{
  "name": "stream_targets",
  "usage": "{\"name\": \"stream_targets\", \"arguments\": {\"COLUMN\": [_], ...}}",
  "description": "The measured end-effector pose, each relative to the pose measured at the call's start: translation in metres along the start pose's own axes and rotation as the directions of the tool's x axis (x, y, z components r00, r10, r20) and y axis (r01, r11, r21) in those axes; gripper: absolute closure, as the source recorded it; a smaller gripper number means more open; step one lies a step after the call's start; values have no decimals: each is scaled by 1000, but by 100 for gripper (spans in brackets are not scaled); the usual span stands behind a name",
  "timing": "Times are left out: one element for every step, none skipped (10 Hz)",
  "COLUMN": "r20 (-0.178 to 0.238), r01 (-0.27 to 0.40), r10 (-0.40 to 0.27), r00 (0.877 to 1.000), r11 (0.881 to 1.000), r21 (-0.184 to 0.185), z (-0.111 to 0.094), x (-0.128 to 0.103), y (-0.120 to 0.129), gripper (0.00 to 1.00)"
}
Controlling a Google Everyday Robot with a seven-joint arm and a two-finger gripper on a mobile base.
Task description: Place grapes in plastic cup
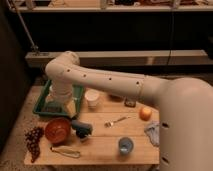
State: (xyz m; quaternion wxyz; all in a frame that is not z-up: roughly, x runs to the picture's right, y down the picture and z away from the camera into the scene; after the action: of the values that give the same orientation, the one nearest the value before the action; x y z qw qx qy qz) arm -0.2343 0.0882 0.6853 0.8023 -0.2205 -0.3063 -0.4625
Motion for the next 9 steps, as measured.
{"name": "stream_targets", "arguments": {"r20": [3,7,4,4,5,5,-9,-14,-24], "r01": [52,77,76,74,77,86,118,162,224], "r10": [-52,-77,-76,-73,-77,-86,-118,-162,-224], "r00": [999,997,997,997,997,996,993,987,974], "r11": [999,997,997,997,997,996,993,987,975], "r21": [-8,-11,-10,-10,-10,-11,-11,-11,-9], "z": [8,12,12,11,12,12,10,9,9], "x": [-8,-12,-11,-10,-11,-11,-9,-12,-18], "y": [-6,-8,-8,-7,-8,-9,-12,-19,-33], "gripper": [20,20,20,20,20,20,20,20,20]}}
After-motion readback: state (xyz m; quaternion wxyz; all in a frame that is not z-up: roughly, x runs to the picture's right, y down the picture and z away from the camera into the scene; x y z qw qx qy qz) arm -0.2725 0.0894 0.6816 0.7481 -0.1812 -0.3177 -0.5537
